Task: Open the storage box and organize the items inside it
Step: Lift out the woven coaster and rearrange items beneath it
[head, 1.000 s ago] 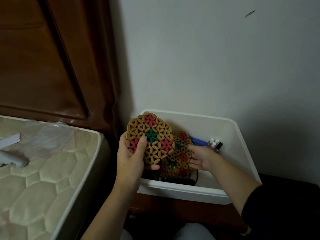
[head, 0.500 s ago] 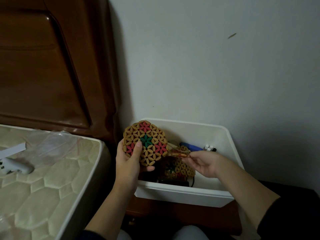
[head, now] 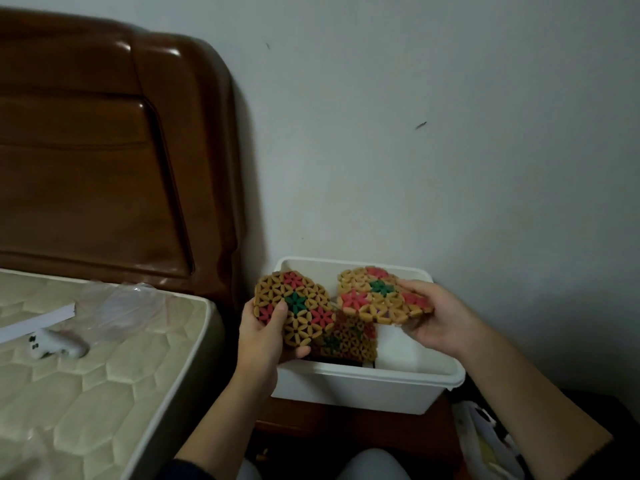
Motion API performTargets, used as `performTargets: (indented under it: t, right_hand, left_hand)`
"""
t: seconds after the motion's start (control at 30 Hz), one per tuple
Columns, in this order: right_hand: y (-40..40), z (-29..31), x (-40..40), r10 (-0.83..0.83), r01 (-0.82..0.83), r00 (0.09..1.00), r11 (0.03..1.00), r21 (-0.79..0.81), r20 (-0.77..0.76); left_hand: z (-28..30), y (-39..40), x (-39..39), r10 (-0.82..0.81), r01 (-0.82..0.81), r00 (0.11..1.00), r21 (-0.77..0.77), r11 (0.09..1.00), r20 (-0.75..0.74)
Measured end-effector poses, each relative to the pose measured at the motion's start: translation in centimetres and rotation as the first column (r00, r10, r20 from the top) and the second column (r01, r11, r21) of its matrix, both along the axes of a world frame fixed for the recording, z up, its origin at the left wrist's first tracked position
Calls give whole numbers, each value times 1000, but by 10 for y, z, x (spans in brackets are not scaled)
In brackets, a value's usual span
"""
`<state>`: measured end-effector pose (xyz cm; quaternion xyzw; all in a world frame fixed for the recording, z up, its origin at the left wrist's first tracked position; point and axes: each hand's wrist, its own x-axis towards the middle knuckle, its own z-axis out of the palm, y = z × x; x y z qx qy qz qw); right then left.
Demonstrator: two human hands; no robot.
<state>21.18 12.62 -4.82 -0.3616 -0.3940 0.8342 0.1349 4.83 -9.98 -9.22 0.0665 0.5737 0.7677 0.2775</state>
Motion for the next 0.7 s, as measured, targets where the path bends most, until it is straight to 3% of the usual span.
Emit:
performTargets:
  t: [0.13, 0.27, 0.7]
  right_hand:
    - [-25, -4, 4, 35, -21, 993, 992, 122, -112]
    - [-54, -7, 7, -25, 70, 986, 960, 270, -166]
    - [-87, 0, 7, -244, 332, 942, 783, 526, -232]
  left_hand:
    - [13, -2, 28, -184, 182, 982, 33, 983, 34]
    - [27, -5, 47, -334, 328, 942, 112, 938, 40]
    - [48, 2, 65, -514, 518, 855, 143, 843, -70]
